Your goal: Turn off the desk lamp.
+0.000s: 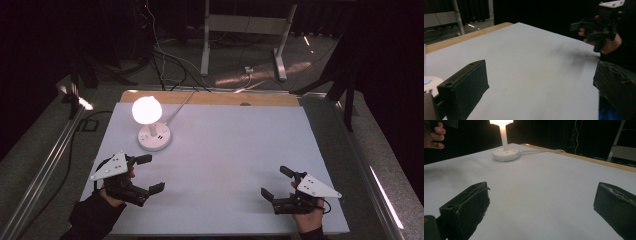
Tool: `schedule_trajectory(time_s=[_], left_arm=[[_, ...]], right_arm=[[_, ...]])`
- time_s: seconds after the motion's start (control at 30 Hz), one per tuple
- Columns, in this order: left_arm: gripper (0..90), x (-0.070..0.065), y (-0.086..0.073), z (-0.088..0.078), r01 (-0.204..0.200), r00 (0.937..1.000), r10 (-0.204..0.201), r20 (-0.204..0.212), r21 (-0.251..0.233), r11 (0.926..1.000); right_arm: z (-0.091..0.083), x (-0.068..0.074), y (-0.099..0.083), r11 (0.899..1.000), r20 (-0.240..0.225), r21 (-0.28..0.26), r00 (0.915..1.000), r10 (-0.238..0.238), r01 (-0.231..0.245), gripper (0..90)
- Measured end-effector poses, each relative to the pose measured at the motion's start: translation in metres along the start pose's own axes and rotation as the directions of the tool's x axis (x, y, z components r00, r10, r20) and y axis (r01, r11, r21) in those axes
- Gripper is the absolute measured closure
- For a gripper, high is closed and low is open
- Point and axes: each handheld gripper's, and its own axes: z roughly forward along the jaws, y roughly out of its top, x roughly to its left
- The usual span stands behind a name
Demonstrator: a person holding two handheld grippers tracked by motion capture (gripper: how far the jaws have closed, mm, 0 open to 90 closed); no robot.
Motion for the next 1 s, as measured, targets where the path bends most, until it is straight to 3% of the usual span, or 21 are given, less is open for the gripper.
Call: schedule_trajectory(time_s=[0.17,0.5,0.63,0.8,0.9,0.97,1.0], left_arm=[[0.4,0.007,0.002,0.000,0.015,0.9980,-0.016,-0.061,-0.013,0.9998],[0.4,0.017,0.003,0.004,0.038,0.9915,-0.041,-0.124,-0.028,0.9989],[0.5,0.025,0.005,0.006,0.053,0.9837,-0.059,-0.170,-0.039,0.9978],[0.5,0.029,0.006,0.008,0.062,0.9786,-0.068,-0.194,-0.038,0.9974],[0.5,0.034,0.006,0.011,0.068,0.9691,-0.076,-0.234,-0.043,0.9967],[1.1,0.036,0.005,0.011,0.074,0.9674,-0.084,-0.239,-0.048,0.9961],[1.5,0.039,0.005,0.012,0.076,0.9583,-0.087,-0.272,-0.051,0.9958]], right_arm=[[0.000,0.000,0.000,1.000,0.001,0.000,1.0000,0.000,0.000,0.0],[0.000,0.000,0.001,1.000,0.001,-0.002,1.0000,0.000,0.000,0.0],[0.000,0.000,0.001,1.000,-0.002,-0.003,1.0000,0.003,-0.003,0.0],[0.000,0.000,0.001,1.000,-0.002,-0.006,1.0000,0.001,-0.001,0.0],[0.000,0.000,0.001,1.000,-0.001,-0.006,1.0000,0.002,-0.002,0.0],[0.000,0.000,0.001,1.000,-0.004,-0.007,1.0000,0.005,-0.005,0.0],[0.000,0.000,0.001,1.000,-0.003,-0.007,1.0000,0.004,-0.004,0.0]])
